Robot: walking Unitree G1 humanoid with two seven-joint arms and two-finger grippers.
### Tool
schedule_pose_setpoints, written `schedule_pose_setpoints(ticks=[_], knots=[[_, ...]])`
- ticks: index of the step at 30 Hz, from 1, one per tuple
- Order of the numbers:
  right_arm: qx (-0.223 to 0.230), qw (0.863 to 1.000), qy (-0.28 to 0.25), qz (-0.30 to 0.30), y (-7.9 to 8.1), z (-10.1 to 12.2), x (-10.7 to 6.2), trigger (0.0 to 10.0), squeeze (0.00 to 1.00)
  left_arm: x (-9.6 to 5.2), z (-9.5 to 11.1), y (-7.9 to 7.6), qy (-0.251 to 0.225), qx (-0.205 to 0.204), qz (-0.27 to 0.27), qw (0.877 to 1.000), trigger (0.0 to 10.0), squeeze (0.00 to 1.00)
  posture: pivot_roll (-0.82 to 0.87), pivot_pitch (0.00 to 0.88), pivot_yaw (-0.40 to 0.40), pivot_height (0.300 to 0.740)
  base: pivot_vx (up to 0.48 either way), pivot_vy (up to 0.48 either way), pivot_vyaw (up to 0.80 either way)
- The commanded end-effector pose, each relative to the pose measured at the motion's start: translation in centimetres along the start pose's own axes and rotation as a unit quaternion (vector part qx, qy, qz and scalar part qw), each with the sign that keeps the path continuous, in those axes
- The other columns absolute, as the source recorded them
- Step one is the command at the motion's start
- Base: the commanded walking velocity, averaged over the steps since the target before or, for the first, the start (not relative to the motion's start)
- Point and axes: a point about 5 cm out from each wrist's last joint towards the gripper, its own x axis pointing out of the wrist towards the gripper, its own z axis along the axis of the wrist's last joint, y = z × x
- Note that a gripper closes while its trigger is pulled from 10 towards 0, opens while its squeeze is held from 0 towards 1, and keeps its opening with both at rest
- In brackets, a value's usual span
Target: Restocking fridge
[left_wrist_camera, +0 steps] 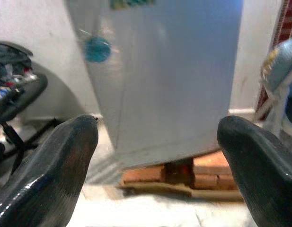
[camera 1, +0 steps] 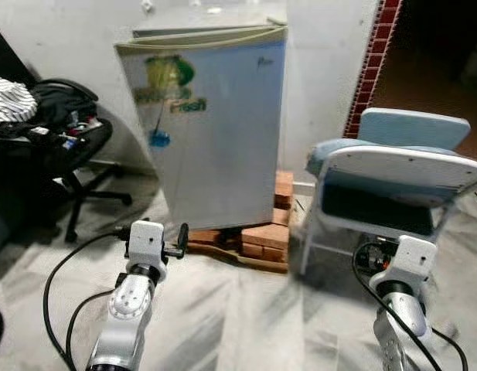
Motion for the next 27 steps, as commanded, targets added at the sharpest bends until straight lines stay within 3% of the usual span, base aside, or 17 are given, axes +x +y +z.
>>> schedule_pose_setpoints(ticks=[1,12,27], knots=[[0.001,0.999,-0.026,0.034,1.48,1.15,0.28,10.0,0.00,-0.07,0.15,1.40,-0.003,0.009,0.011,1.000,10.0,0.00,-0.06,0.000,0.068,0.740,0.000,0.480,0.00],[0.003,0.997,-0.043,0.057,1.60,1.48,-0.33,10.0,0.00,0.37,0.70,2.26,-0.009,0.001,0.020,1.000,10.0,0.00,-0.06,0.000,0.069,0.740,0.000,0.480,0.00],[-0.002,0.997,-0.047,0.065,1.69,1.85,0.12,10.0,0.00,0.01,0.45,1.95,-0.011,-0.026,-0.010,1.000,10.0,0.00,-0.05,0.000,0.060,0.740,0.056,0.448,-0.76]])
